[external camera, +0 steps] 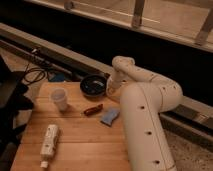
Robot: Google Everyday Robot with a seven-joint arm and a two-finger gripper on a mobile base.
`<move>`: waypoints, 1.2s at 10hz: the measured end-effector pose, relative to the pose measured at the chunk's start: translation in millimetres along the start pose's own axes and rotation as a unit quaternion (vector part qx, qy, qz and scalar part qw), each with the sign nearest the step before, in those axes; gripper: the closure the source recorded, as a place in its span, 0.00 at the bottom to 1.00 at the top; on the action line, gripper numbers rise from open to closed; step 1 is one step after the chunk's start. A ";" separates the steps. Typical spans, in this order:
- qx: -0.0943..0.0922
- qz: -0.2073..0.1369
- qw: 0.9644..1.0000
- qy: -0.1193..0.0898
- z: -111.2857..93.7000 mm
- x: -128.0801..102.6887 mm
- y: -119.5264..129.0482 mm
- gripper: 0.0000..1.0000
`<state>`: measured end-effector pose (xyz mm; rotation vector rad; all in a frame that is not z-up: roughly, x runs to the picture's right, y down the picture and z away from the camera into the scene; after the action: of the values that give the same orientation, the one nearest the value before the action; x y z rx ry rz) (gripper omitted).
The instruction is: Push the ceramic bowl across the table
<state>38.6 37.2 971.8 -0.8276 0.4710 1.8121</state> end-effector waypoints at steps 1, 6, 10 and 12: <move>-0.002 -0.001 1.000 0.001 -0.5 0.6 0.2 0.82; -0.014 -0.026 1.000 -0.002 -4.4 0.8 23.1 0.82; -0.014 -0.046 0.999 0.013 7.6 2.0 41.0 0.82; -0.014 -0.054 0.998 0.017 11.6 3.7 46.2 0.82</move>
<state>-8.5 29.6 974.1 -0.8878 0.4169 1.7112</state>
